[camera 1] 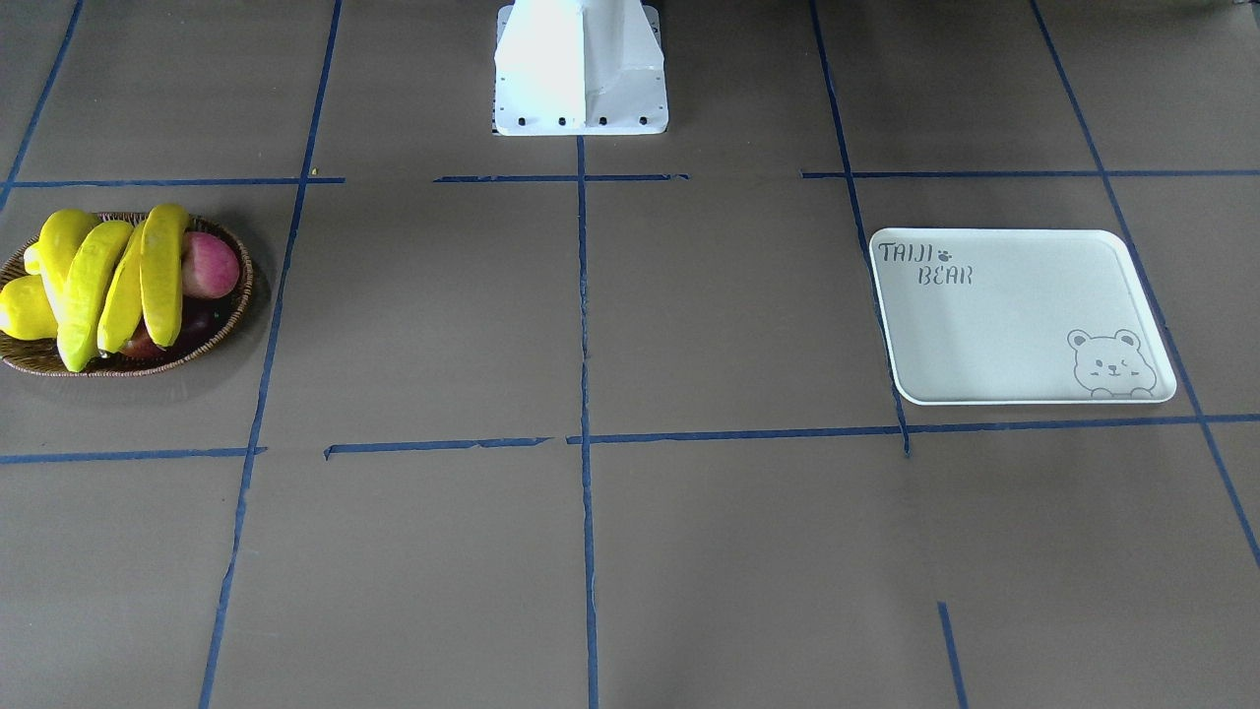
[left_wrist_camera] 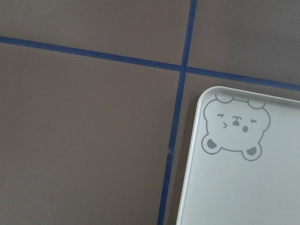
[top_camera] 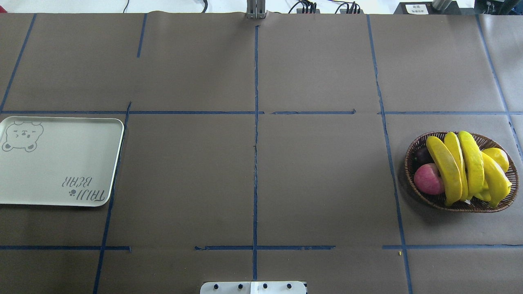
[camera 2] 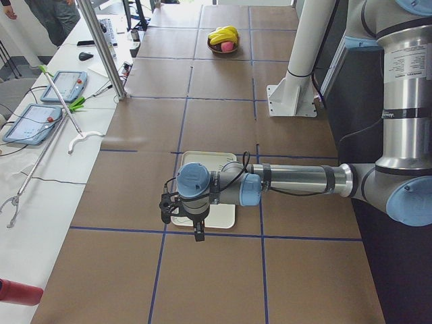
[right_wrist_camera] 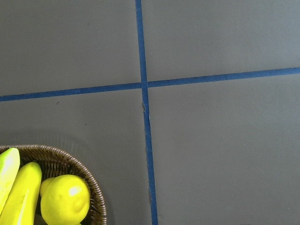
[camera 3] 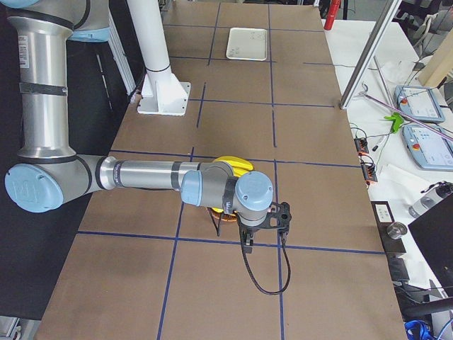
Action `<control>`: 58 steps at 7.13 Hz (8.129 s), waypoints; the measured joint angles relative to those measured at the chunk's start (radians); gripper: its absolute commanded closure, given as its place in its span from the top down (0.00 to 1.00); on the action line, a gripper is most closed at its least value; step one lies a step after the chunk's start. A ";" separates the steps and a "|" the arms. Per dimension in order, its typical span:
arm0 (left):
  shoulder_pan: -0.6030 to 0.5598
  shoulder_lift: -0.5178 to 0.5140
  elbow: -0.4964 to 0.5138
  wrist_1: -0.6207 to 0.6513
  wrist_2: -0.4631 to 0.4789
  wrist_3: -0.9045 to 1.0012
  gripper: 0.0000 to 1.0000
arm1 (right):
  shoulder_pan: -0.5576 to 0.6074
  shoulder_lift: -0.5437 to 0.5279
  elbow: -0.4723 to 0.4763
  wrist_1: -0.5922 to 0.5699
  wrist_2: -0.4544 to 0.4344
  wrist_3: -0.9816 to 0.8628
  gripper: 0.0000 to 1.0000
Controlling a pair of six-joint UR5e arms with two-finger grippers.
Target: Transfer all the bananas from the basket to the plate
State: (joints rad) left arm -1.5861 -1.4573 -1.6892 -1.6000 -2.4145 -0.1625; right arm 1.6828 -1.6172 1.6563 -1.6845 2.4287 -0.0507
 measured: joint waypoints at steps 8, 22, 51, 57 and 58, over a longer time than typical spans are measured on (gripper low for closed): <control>0.000 -0.001 -0.008 -0.001 0.000 0.000 1.00 | -0.002 0.004 0.011 0.004 0.003 0.010 1.00; -0.001 0.002 -0.012 -0.046 -0.001 0.000 1.00 | -0.428 0.025 0.427 0.008 -0.082 0.538 1.00; 0.143 -0.126 -0.042 -0.381 -0.125 -0.560 0.99 | -0.905 0.329 0.487 0.367 -0.306 1.376 0.01; 0.493 -0.524 -0.044 -0.697 -0.090 -1.556 0.99 | -1.250 0.427 0.469 0.610 -0.686 1.619 0.01; 0.556 -0.596 -0.050 -0.710 -0.059 -1.678 0.99 | -1.265 0.437 0.467 0.613 -0.695 1.619 0.01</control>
State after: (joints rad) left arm -1.0305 -2.0530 -1.7390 -2.3099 -2.4730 -1.8408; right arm 0.4181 -1.1804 2.1234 -1.0718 1.7333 1.5681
